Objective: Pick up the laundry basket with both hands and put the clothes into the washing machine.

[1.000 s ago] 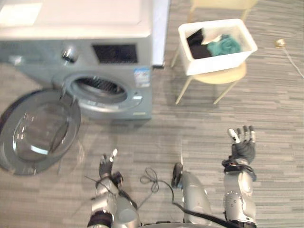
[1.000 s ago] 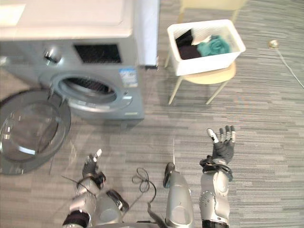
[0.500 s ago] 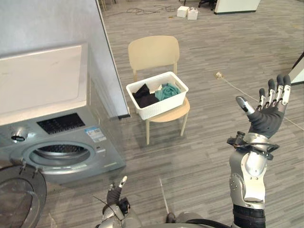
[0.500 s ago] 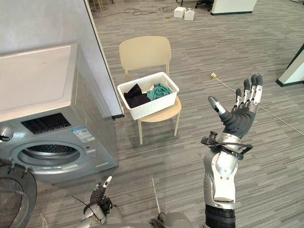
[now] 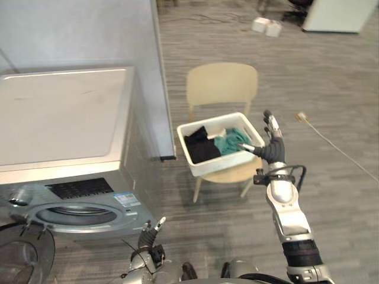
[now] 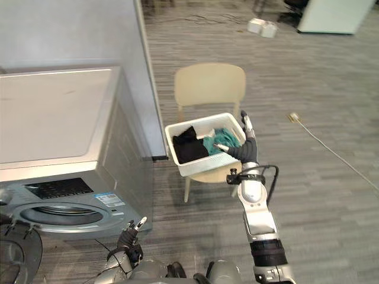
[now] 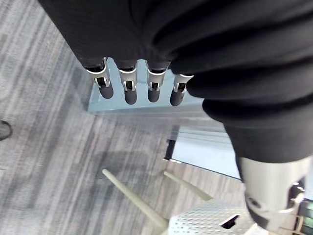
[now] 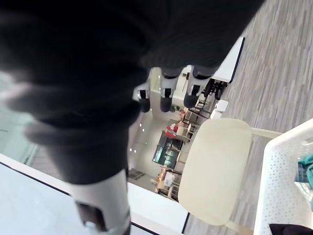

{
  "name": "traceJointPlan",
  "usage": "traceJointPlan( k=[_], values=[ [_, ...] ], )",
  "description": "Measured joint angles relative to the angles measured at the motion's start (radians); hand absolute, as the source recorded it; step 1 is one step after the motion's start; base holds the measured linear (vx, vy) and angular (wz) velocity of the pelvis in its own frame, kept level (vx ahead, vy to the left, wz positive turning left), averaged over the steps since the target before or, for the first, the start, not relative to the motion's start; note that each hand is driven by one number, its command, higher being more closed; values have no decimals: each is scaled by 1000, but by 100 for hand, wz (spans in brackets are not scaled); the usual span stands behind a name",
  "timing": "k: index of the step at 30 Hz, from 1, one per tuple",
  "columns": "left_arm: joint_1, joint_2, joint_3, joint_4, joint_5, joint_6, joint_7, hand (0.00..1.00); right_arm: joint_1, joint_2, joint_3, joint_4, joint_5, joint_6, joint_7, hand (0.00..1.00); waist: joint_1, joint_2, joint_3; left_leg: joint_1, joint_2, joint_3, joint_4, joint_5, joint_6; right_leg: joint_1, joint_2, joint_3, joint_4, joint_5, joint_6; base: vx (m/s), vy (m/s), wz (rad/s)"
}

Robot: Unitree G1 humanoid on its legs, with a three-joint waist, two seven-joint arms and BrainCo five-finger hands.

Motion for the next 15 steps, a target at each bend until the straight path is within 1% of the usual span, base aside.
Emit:
traceJointPlan(
  k=[1,2,3,4,5,6,7,8,9,10,11,12,13,14,15],
  values=[
    [10,5,0,-10,4,0,-1,0,3,0,-15,4,-2,4,2,0,-3,2,-4,4,-3,-35,-6,0,-1,-14,-21,-6,-62,-12,-44,391,-130,101],
    [21,12,0,-14,19,-1,-4,0,4,-3,-34,6,-2,5,13,0,-11,6,-6,3,-5,-83,-10,5,-8,-29,-27,17,-186,-24,-75,312,-177,114],
    [21,17,-1,-12,24,0,-16,0,18,-9,-64,6,-1,5,19,0,-12,12,-8,1,-6,-142,-17,13,-22,-30,-3,85,-374,-26,-78,310,-199,110],
    [23,18,-1,-12,33,0,-22,0,31,-16,-82,5,-1,5,19,0,-12,14,-12,0,-6,-169,-26,17,-28,-30,14,138,-471,-25,-76,246,-192,129],
    [20,18,-2,0,48,-1,-25,0,58,-31,-122,5,0,6,19,0,-14,16,-14,-4,-9,-226,-31,24,-43,-29,45,267,-635,-6,-49,233,-228,150],
    [14,19,-2,21,58,-2,-27,0,86,-41,-162,5,-1,15,22,0,-18,14,-16,-6,-17,-284,-29,26,-62,-28,51,375,-741,33,-12,229,-253,155],
    [14,22,-3,27,59,-1,-27,0,99,-41,-179,5,-1,21,23,0,-21,10,-18,-7,-20,-309,-25,24,-80,-24,51,411,-776,61,2,186,-243,145],
    [18,30,-4,27,60,-2,-29,0,118,-39,-195,5,-2,28,28,0,-31,-3,-25,-10,-28,-351,-11,19,-97,-18,43,435,-825,131,23,189,-310,128],
    [31,47,-4,27,61,-2,-34,0,138,-38,-199,5,-3,36,40,0,-36,-31,-38,-12,-43,-388,8,6,-126,-11,28,430,-852,247,7,243,-426,133],
    [36,58,1,51,62,-3,-39,0,154,-53,-203,10,-6,44,48,0,-27,-34,-52,-17,-36,-428,37,-17,-159,0,24,397,-836,210,20,231,-427,103],
    [40,42,2,64,62,-2,-40,0,155,-67,-211,13,-8,45,62,0,-22,4,-61,-42,3,-452,57,-22,-172,17,48,365,-852,218,6,148,-377,82],
    [53,23,2,64,61,-5,-44,0,157,-78,-224,13,-8,46,70,0,-18,26,-74,-64,40,-488,63,-30,-190,30,77,316,-879,215,-15,87,-369,79],
    [63,9,2,64,59,-5,-46,0,158,-81,-246,16,-9,46,83,0,-18,42,-78,-68,64,-518,48,-24,-207,43,95,274,-883,209,-35,51,-348,79],
    [64,7,2,64,58,-5,-47,0,158,-82,-257,24,-10,46,85,0,-17,42,-78,-67,74,-536,35,-16,-221,49,101,254,-882,205,-43,35,-325,86],
    [63,8,3,64,54,-5,-58,0,157,-93,-264,44,-10,46,88,0,-16,42,-78,-71,91,-568,17,-5,-239,57,110,210,-881,198,-61,-16,-199,68]
  ],
)
